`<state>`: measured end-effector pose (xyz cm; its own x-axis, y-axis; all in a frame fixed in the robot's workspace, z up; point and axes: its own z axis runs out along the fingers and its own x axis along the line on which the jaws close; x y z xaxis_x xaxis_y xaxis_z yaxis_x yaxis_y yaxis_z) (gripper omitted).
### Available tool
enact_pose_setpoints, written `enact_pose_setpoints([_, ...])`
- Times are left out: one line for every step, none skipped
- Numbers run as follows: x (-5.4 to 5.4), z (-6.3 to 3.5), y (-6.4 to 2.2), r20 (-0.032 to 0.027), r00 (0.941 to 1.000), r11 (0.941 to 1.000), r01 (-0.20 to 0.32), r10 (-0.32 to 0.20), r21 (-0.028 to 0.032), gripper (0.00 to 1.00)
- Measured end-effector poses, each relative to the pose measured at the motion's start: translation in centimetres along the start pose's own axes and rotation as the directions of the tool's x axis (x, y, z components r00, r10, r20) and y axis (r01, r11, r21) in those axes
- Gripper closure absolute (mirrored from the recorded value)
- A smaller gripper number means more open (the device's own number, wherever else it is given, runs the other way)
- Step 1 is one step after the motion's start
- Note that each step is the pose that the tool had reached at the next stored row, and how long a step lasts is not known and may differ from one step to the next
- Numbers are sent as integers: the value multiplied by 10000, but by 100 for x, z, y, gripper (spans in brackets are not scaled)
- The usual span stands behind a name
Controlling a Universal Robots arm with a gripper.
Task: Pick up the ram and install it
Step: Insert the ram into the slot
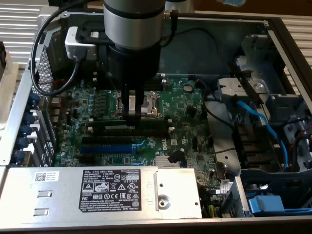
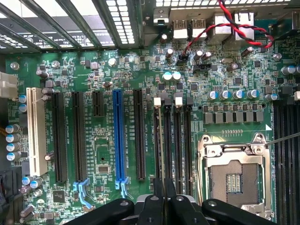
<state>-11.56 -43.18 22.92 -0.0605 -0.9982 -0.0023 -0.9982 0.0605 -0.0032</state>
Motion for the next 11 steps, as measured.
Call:
enact_pose_setpoints([0, 0, 0, 0, 10000, 10000, 0, 0, 0, 88])
enact_pose_setpoints([0, 0, 0, -1, 10000, 10000, 0, 0, 0, 88])
enact_pose_setpoints([0, 0, 0, -1, 10000, 10000, 0, 0, 0, 88])
enact_pose_setpoints([0, 0, 0, -1, 10000, 10000, -1, 1, 0, 88])
enact_pose_setpoints([1, -1, 0, -2, 10000, 10000, -2, 2, 0, 88])
enact_pose_setpoints([1, -1, 0, -2, 10000, 10000, -2, 2, 0, 88])
enact_pose_setpoints([2, -1, 0, -2, 10000, 10000, -2, 2, 0, 88])
enact_pose_setpoints([2, 0, 0, -1, 10000, 10000, -1, 1, 0, 88])
enact_pose_setpoints([3, 1, 0, -2, 10000, 10000, -1, 1, 0, 88])
enact_pose_setpoints([4, 3, 0, -2, 10000, 10000, -1, 1, 0, 88])
enact_pose_setpoints([4, 4, 0, -2, 10000, 10000, -1, 1, 0, 88])
